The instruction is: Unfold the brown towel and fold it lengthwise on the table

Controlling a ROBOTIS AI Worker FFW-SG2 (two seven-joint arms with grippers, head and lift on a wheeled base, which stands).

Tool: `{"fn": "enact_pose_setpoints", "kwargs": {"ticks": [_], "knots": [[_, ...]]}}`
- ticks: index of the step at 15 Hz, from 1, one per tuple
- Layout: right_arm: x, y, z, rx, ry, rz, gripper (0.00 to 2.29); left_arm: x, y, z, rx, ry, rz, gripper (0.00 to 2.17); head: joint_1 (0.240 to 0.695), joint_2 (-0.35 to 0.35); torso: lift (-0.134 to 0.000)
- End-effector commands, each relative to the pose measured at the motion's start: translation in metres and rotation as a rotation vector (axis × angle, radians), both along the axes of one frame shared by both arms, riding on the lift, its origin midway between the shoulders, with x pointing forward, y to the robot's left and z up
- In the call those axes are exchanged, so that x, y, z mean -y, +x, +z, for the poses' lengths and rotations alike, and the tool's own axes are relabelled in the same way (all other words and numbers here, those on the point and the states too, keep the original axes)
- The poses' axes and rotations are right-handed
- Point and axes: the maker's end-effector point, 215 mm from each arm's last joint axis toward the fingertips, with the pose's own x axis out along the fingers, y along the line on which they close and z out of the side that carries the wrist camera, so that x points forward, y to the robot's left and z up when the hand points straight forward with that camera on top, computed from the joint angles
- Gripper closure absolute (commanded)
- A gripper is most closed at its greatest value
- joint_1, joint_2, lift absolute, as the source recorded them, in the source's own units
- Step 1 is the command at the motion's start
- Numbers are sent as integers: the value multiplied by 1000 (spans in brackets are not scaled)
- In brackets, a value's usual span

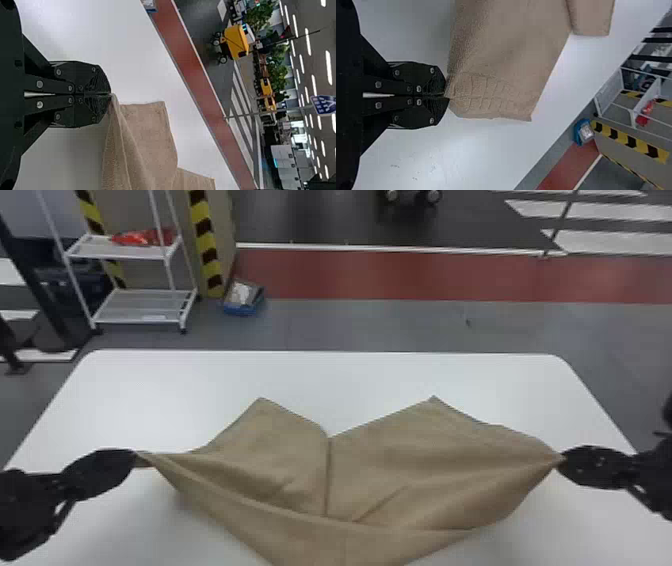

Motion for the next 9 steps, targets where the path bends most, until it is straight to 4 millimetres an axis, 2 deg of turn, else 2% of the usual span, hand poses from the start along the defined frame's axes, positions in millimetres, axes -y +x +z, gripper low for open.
{"fn": "enact_pose_setpoints", "kwargs": {"ticks": [1, 3, 5, 7, 8, 9], "knots": [[19, -9, 36, 63, 133, -68, 1541, -17, 1, 33, 38, -26, 62, 1386, 695, -59, -117], [19, -12, 67, 124, 142, -83, 1541, -32, 8, 64, 77, -44, 141, 1386, 695, -60, -117], [20, 3, 74, 185, 81, -169, 1541, -34, 31, 95, 111, -85, 209, 1386, 695, -51, -117], [25, 30, 80, 222, 85, -286, 1541, -19, 70, 122, 165, -64, 234, 1386, 695, -44, -117], [32, 45, 85, 244, 82, -354, 1541, -12, 93, 129, 178, -49, 241, 1386, 695, -46, -117], [36, 64, 79, 230, 87, -417, 1541, -3, 119, 133, 168, -68, 255, 1386, 695, -54, -117]]}}
